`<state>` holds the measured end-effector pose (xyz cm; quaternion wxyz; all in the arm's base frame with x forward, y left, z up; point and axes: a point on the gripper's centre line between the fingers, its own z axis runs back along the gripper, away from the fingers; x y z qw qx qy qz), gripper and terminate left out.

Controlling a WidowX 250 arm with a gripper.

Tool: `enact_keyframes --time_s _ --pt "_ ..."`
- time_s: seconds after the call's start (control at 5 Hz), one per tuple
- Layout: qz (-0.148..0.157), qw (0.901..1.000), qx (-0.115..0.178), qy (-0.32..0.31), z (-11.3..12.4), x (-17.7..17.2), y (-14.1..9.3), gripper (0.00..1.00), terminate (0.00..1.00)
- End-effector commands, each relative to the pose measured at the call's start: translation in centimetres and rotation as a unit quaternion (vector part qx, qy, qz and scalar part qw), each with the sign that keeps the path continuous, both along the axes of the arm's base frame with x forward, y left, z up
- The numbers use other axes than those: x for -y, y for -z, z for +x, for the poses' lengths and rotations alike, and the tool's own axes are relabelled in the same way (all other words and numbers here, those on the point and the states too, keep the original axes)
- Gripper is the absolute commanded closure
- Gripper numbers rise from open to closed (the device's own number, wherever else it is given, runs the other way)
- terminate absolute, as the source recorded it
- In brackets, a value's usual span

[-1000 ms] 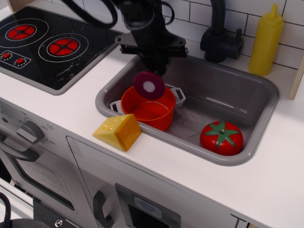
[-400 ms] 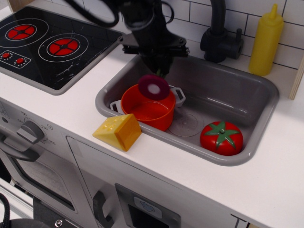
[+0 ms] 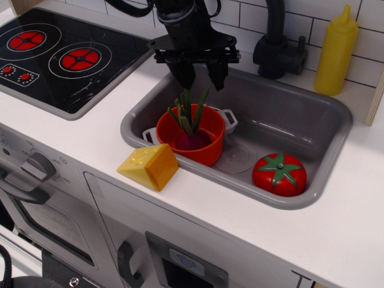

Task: Put beet in pot sink

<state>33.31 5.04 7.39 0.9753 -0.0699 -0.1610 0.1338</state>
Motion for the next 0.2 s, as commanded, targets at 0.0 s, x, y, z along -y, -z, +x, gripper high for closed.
enact_keyframes --time_s 0.0 --pt "0.008 0.9995 0.029 -0.003 1.16 -0.50 -1.98 0.00 1.00"
